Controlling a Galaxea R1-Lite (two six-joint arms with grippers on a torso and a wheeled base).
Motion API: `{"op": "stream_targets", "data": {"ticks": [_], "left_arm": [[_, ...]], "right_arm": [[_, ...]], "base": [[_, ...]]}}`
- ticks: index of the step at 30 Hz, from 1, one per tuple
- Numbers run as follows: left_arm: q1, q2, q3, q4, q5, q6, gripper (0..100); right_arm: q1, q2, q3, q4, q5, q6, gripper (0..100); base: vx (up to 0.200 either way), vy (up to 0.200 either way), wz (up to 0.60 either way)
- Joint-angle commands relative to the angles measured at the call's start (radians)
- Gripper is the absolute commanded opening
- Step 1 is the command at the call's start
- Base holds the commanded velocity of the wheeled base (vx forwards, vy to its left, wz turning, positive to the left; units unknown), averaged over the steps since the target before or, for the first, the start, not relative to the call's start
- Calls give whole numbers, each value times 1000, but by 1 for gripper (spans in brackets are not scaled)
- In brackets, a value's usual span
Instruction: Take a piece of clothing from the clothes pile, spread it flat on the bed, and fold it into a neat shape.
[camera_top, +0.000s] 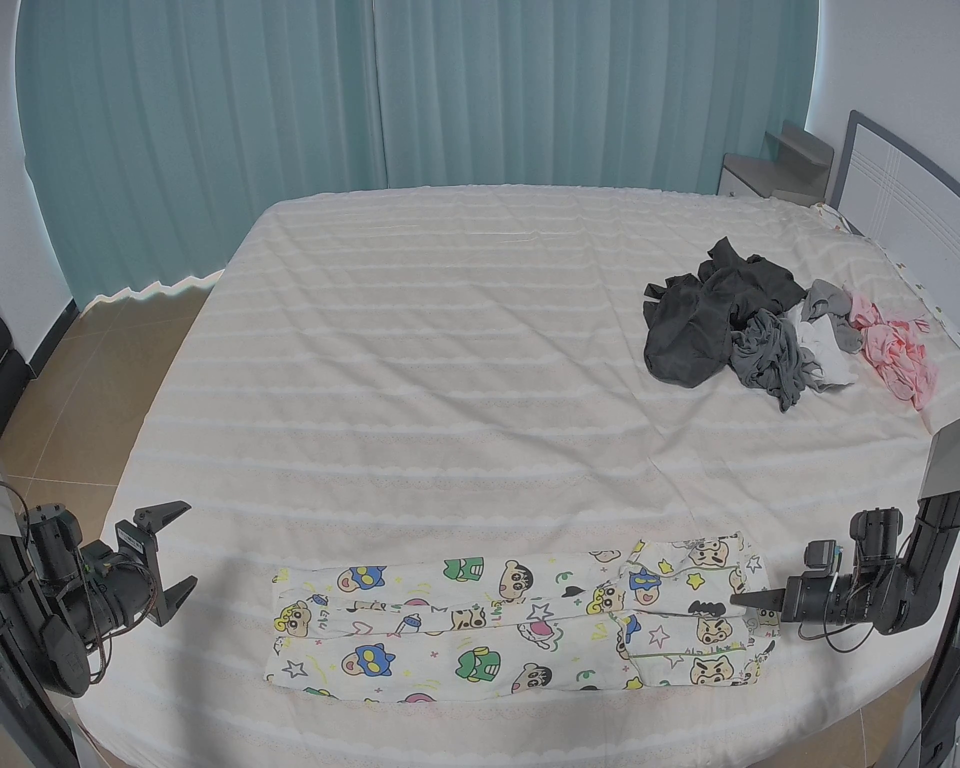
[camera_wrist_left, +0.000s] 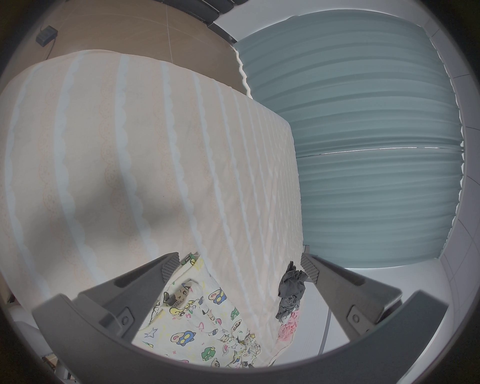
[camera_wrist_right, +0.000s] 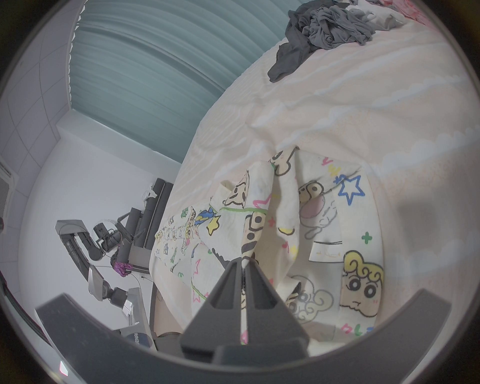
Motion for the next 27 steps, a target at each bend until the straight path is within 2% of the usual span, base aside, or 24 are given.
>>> {"op": "stream_targets", "data": {"ticks": [1, 7, 21, 22, 27], "left_arm": [[0, 3, 12, 0, 0, 0, 100], [0, 3, 12, 0, 0, 0, 100], [0, 3, 12, 0, 3, 0, 100], [0, 3, 12, 0, 3, 0, 100], [-7, 1, 12, -2, 1, 1, 100]], "right_arm": [[-1, 8, 31, 1, 1, -28, 0], [-18, 45, 45, -3, 2, -119, 0], [-35, 54, -4, 0, 4, -117, 0], [-32, 54, -3, 0, 4, -119, 100], [-24, 46, -9, -17, 5, -127, 100]], "base": [[0, 0, 0], [0, 0, 0], [0, 0, 0], [0, 0, 0], [0, 0, 0]]}}
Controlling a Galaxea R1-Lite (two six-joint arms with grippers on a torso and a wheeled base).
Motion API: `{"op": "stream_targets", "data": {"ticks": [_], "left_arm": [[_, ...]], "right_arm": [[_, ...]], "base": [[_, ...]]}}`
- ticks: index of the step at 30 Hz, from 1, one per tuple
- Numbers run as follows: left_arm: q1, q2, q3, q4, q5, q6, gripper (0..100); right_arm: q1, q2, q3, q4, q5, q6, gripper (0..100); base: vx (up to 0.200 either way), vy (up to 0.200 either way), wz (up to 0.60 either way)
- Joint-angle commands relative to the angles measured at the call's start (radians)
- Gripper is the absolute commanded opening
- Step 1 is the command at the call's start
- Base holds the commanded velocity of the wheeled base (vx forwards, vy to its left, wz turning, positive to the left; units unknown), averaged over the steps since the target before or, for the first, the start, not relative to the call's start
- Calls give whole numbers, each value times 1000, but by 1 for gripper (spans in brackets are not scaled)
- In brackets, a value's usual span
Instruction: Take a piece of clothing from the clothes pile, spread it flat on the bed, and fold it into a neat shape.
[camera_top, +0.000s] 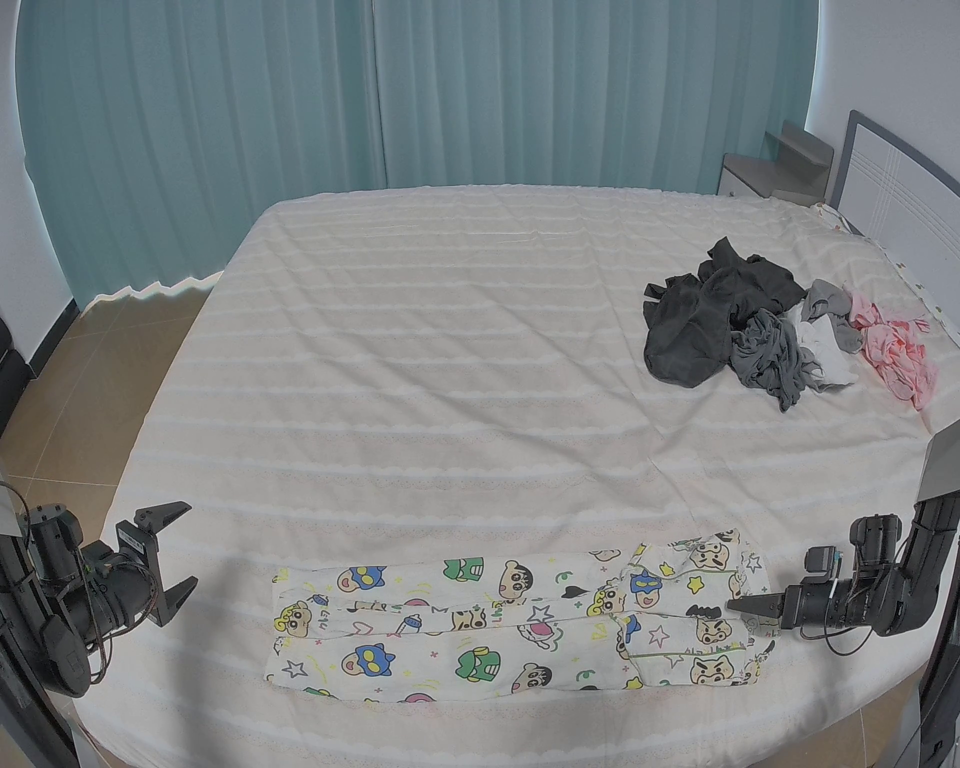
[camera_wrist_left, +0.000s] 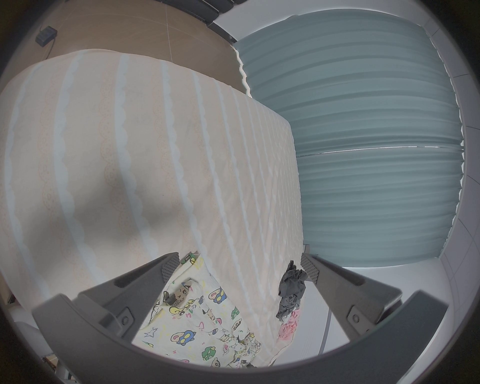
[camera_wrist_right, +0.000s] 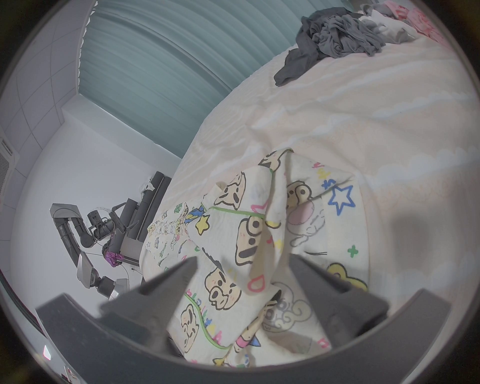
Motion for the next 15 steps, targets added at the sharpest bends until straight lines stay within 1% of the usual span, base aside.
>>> {"op": "stream_targets", "data": {"ticks": [1, 4, 6, 7, 10, 11, 12, 13, 14, 15], "left_arm": [[-13, -6, 12, -2, 1, 0, 100], [-45, -13, 12, -2, 3, 0, 100], [-73, -18, 12, -2, 5, 0, 100], [-89, -18, 12, 0, 8, 0, 100], [-155, -7, 12, 1, 29, 3, 100], [-155, -7, 12, 1, 29, 3, 100], [-194, -6, 10, 1, 52, 26, 100], [-194, -6, 10, 1, 52, 26, 100], [-258, 20, 8, 4, 81, 140, 100], [-258, 20, 8, 4, 81, 140, 100]], "right_arm": [[7, -14, -4, -6, 1, -1, 100], [34, -47, -5, -6, -20, 5, 100], [35, -83, 7, -4, -46, 11, 100], [34, -108, 21, -4, -56, 28, 100], [23, -186, 65, -20, -62, 120, 100], [23, -186, 65, -20, -62, 120, 100], [0, -237, 88, -36, -59, 176, 100], [0, -237, 88, -36, -59, 176, 100], [-28, -321, 133, -82, -54, 283, 100], [-28, -321, 133, -82, -54, 283, 100]], "base": [[0, 0, 0], [0, 0, 0], [0, 0, 0], [0, 0, 0], [0, 0, 0], [0, 0, 0], [0, 0, 0], [0, 0, 0], [0, 0, 0], [0, 0, 0]]}}
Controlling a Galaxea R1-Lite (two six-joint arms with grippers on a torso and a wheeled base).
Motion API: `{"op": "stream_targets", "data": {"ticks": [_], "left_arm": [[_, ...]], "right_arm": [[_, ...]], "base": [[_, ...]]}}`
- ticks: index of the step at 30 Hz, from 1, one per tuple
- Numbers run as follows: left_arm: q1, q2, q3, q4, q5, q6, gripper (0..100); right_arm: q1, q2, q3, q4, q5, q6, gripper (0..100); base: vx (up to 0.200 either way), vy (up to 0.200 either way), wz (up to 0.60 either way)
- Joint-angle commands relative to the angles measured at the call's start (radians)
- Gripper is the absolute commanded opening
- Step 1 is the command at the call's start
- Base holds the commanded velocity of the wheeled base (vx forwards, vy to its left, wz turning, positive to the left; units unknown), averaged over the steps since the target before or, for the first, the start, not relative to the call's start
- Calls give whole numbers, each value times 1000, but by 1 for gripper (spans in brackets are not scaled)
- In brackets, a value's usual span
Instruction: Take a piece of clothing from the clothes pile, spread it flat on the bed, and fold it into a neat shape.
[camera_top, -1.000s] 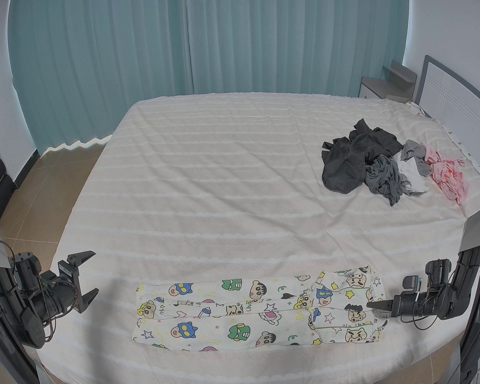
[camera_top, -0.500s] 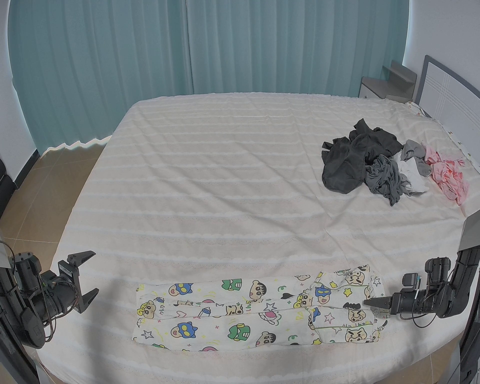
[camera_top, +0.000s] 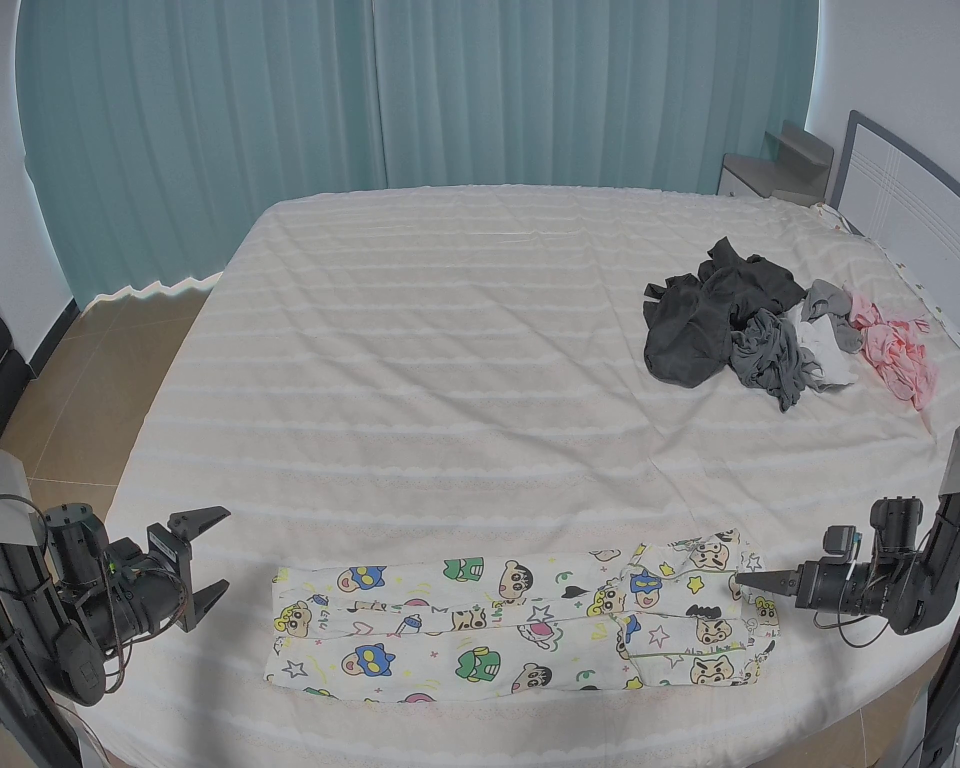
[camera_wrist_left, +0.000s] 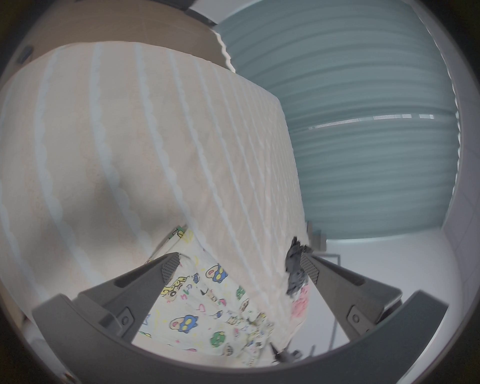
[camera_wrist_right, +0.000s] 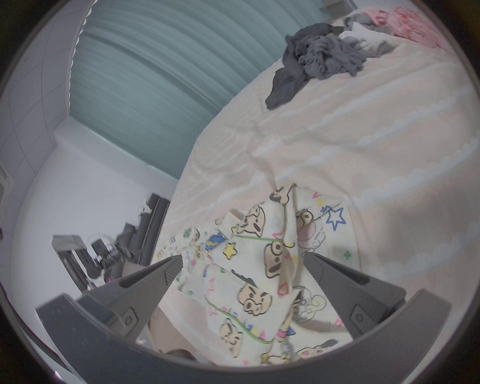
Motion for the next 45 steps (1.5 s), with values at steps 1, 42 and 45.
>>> {"op": "stream_targets", "data": {"ticks": [1, 42, 45], "left_arm": [[-132, 59, 5, 3, 59, 189, 100], [-138, 123, -450, 833, 43, 993, 100], [-150, 126, -455, 882, 45, 1023, 100]], "right_arm": [[-45, -199, 100, -75, 4, 192, 100], [-16, -117, 223, -284, 20, 459, 100], [-17, -117, 223, -284, 20, 460, 100]], "base": [[0, 0, 0], [0, 0, 0], [0, 0, 0]]}}
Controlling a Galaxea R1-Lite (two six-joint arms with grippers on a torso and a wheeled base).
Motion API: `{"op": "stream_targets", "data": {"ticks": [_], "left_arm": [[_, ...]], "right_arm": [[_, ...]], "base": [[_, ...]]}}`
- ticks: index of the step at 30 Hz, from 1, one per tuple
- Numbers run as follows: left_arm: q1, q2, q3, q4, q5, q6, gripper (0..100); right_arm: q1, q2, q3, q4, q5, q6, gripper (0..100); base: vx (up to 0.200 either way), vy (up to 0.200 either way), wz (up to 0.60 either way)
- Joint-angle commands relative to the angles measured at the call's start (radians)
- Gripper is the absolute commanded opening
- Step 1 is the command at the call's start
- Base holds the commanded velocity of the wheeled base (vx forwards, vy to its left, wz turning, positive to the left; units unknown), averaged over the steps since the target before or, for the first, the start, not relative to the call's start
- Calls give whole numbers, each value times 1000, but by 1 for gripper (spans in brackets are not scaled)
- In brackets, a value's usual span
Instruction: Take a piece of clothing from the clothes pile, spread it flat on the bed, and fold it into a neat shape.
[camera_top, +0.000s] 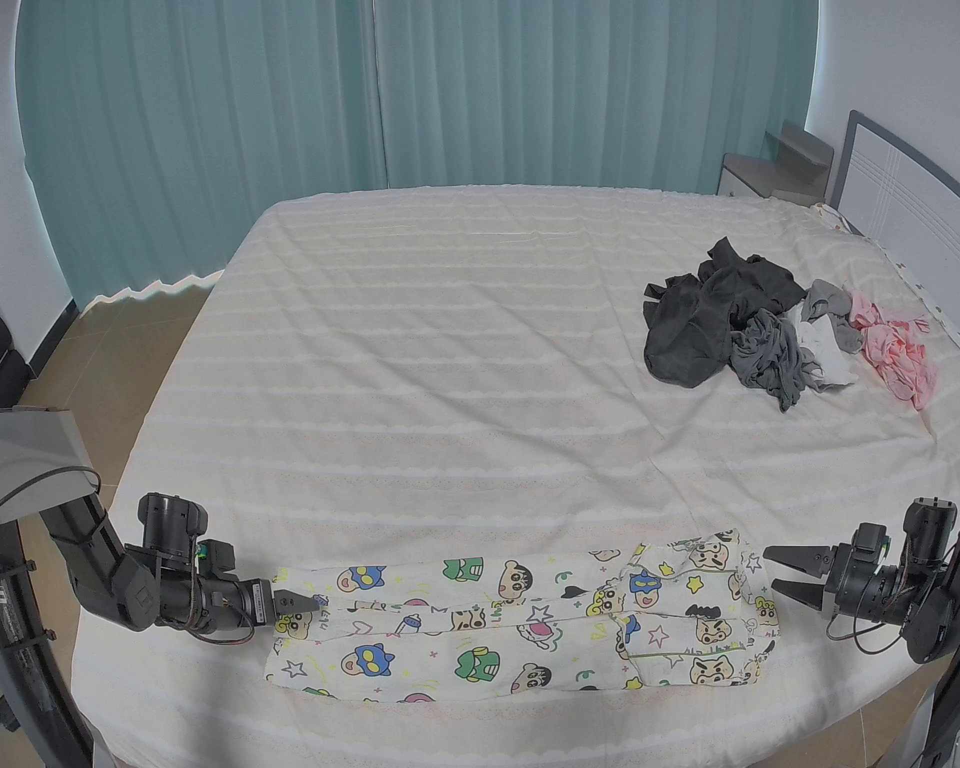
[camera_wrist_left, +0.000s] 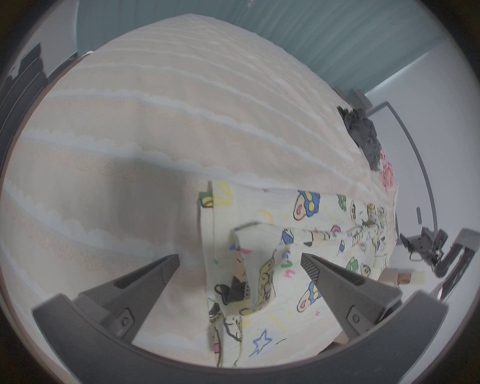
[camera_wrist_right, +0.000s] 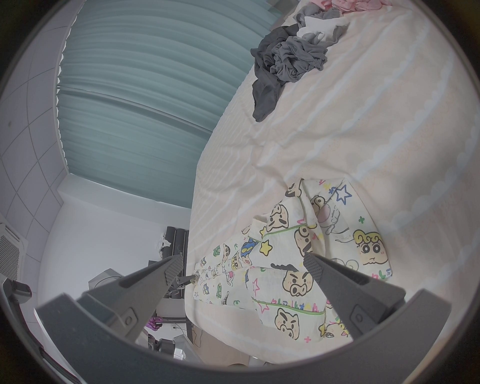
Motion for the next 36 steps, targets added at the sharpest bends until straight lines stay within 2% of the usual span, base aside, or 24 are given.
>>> {"op": "stream_targets", "data": {"ticks": [1, 6, 12, 20, 21, 29, 36], "left_arm": [[-21, -13, -4, 36, 0, 36, 100], [-47, 26, -16, 49, 32, 73, 100], [-70, 50, -35, 52, 43, 68, 100], [-115, 61, -64, 55, 98, 27, 100], [-121, 61, -61, 58, 100, 27, 0], [-144, 49, -58, 133, 130, 27, 0], [-132, -56, -59, 220, 133, 27, 0]], "right_arm": [[-1, 8, 18, 0, 0, 1, 100], [2, 8, 18, 0, 0, 1, 100], [0, 10, 18, 0, 0, 1, 100], [0, 10, 18, 0, 0, -1, 100], [0, 10, 18, 0, 0, -1, 100], [-9, 10, 18, 0, -2, -21, 100], [-9, 11, 18, 0, -3, -21, 100]], "base": [[0, 0, 0], [0, 0, 0], [0, 0, 0], [0, 0, 0], [0, 0, 0], [0, 0, 0], [0, 0, 0]]}}
